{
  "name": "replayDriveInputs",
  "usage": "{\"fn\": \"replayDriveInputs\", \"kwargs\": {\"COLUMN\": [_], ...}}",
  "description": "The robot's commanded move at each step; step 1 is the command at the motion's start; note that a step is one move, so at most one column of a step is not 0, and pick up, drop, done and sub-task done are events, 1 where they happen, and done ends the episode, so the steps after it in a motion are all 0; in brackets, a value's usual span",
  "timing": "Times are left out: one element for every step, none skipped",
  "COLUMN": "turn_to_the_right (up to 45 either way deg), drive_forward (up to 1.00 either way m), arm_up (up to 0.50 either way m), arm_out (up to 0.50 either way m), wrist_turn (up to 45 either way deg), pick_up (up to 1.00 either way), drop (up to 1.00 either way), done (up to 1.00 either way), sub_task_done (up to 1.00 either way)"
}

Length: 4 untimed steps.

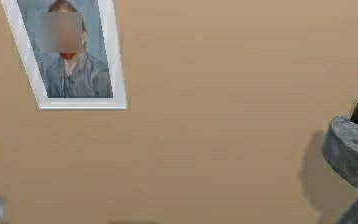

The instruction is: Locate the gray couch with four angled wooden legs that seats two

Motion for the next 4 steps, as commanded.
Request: {"fn": "replayDriveInputs", "kwargs": {"turn_to_the_right": [45.0, 45.0, 18.0, 0.0], "drive_forward": [0.0, 0.0, 0.0, 1.0], "arm_up": [0.0, 0.0, 0.0, 0.0], "arm_out": [0.0, 0.0, 0.0, 0.0], "wrist_turn": [0.0, 0.0, 0.0, 0.0], "pick_up": [0.0, 0.0, 0.0, 0.0], "drop": [0.0, 0.0, 0.0, 0.0], "done": [0.0, 0.0, 0.0, 0.0], "sub_task_done": [0.0, 0.0, 0.0, 0.0]}}
